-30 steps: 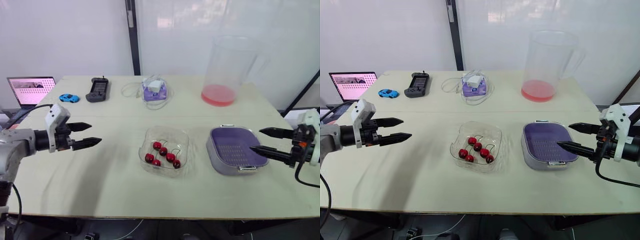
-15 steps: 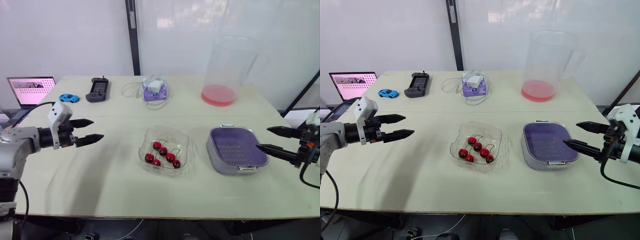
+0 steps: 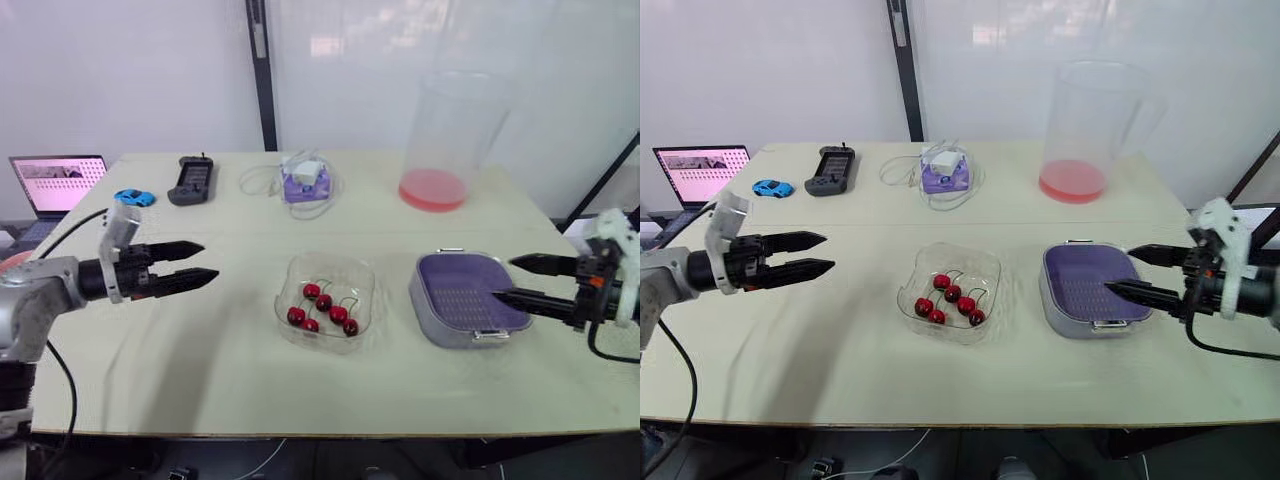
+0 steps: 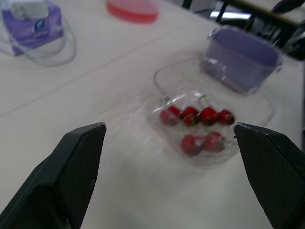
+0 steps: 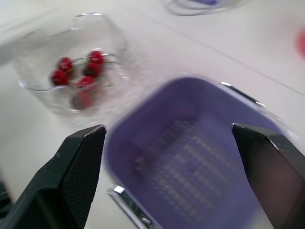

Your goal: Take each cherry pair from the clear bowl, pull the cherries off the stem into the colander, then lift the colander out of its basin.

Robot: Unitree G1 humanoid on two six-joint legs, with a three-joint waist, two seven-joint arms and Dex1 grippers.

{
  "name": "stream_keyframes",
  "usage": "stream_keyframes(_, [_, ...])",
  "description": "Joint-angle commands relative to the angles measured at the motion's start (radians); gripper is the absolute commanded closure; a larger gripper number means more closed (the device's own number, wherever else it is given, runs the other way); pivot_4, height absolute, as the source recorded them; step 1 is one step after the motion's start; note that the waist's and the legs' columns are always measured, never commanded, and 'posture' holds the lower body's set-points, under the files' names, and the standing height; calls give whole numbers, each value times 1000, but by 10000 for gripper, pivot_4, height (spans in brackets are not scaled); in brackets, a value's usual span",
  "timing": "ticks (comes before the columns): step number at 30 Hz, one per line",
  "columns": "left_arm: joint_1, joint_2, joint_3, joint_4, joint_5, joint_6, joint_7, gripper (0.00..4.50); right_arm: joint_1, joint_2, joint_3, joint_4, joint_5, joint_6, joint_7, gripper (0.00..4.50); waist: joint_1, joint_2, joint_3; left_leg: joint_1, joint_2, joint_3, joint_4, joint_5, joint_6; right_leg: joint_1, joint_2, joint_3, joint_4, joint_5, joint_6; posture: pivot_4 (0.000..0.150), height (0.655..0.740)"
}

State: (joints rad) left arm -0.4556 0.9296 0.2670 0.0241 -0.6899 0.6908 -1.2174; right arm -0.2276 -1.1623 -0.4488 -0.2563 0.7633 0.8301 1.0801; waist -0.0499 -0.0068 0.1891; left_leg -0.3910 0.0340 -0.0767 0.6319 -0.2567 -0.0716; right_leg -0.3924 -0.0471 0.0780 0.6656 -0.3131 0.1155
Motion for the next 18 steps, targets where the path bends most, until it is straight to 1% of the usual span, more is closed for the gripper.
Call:
stream_keyframes(1, [48,15,25,-107,-17,-7,1,0,-181,-14,160,-130,14,6,-24,282,-3,0,0,0,0,0,0,0,0,0,0,0,0,0,0,1500,7332])
stream_keyframes(4, [91,10,37,-162,-21,-11,16,0,-404,62,363,-171,-43,19,-55,282,-1,0,1,-1,1,-1,-1,0,0,-1,0,-1,0,0,0,1500,7332])
stream_keyframes(7, [127,-11,54,-203,-36,-9,50,0,-620,133,618,-174,-192,73,-82,282,3,-1,1,-3,1,0,0,1,-1,-3,0,0,0,0,0,1500,7332])
stream_keyframes(10, [182,-37,68,-256,-37,-13,95,0,-802,267,783,-110,-197,202,-53,282,5,0,1,-4,1,0,-1,1,-2,-5,0,-1,0,0,0,1500,7332])
stream_keyframes(12, [215,-52,81,-290,-43,-11,122,0,-873,339,868,-60,-247,215,-50,282,6,-1,1,-6,1,-1,0,1,-3,-7,0,-1,1,0,-1,1500,7332])
stream_keyframes(13, [225,-56,84,-301,-45,-11,129,0,-889,356,895,-46,-275,206,-49,282,6,-1,1,-8,1,-1,0,2,-3,-8,0,-1,1,0,-1,1500,7332])
stream_keyframes(16, [252,-65,90,-328,-37,-20,159,0,-915,420,1007,50,-392,183,-86,282,10,-2,0,-17,0,-4,3,3,-5,-14,-1,-5,2,1,-1,1500,7332])
stream_keyframes(17, [257,-64,91,-333,-36,-22,166,0,-918,435,1033,74,-423,175,-91,282,10,-2,0,-17,0,-5,4,3,-5,-14,-2,-5,2,1,-1,1500,7332])
stream_keyframes(18, [260,-64,94,-337,-38,-23,173,0,-914,473,1035,104,-417,210,-102,282,10,-2,0,-17,-1,-5,5,3,-5,-14,-2,-5,2,1,-1,1500,7332])
